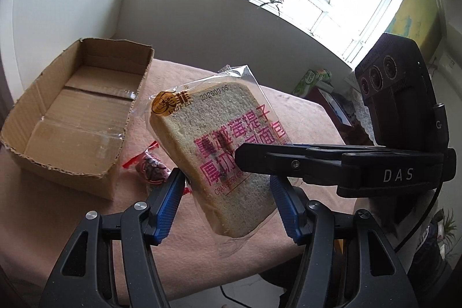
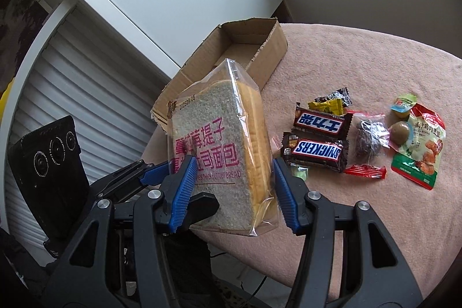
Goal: Organize snacks
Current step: 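Carry the bread loaf into the cardboard box and open the right gripper, then move the right gripper to the green-and-red snack pouch, then grasp the snack pouch with the right gripper while the left gripper grasps the red-wrapped candy bag, then carry the pouch and candy bag into the box and open both grippers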
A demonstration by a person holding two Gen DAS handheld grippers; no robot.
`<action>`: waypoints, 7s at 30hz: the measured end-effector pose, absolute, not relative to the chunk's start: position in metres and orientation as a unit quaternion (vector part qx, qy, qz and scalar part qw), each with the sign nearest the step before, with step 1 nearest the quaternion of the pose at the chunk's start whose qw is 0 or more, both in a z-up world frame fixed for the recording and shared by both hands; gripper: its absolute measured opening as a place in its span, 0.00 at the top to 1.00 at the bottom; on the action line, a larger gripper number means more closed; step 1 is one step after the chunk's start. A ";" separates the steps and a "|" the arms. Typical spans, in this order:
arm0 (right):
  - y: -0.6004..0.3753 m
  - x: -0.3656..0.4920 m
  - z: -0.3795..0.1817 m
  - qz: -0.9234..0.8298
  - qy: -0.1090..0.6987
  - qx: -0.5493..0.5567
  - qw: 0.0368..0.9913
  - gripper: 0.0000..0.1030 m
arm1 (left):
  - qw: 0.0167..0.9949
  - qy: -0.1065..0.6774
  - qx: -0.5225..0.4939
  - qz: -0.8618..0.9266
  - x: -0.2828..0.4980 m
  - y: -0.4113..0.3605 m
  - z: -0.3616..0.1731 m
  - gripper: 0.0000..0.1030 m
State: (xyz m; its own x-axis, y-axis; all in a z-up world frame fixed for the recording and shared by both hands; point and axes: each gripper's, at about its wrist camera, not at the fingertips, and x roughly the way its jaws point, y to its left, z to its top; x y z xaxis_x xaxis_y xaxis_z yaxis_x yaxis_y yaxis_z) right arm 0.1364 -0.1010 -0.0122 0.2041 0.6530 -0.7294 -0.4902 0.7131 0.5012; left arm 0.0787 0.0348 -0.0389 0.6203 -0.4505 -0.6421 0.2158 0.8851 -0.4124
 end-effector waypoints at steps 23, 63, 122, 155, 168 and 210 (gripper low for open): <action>0.027 0.202 -0.020 0.418 0.511 0.073 0.748 0.46 | 0.906 0.385 -0.149 -0.096 0.135 0.130 -0.044 0.41; -0.177 0.137 0.015 0.235 0.397 0.053 0.885 0.10 | 0.918 0.368 -0.105 -0.101 0.086 0.075 -0.033 0.43; -0.218 0.258 -0.108 0.093 0.545 -0.033 0.833 0.32 | 0.869 0.461 0.003 -0.181 0.188 -0.097 -0.112 0.49; -0.260 0.197 -0.087 0.113 0.493 0.040 0.862 0.70 | 0.874 0.448 -0.022 -0.185 0.174 -0.083 -0.106 0.70; -0.279 0.172 -0.067 0.113 0.475 0.049 0.871 0.79 | 0.880 0.435 -0.028 -0.191 0.161 -0.079 -0.094 0.71; -0.118 0.166 0.023 0.239 0.402 0.009 0.884 0.82 | 0.932 0.337 -0.099 -0.091 0.116 0.072 -0.026 0.73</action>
State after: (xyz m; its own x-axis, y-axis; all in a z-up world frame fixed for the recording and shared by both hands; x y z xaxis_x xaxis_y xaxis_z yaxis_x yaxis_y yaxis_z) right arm 0.1658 -0.1178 0.0235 0.5631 0.4297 -0.7059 -0.4149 0.8857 0.2082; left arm 0.1162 0.0722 -0.0260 0.7561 -0.2366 -0.6101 0.1034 0.9638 -0.2456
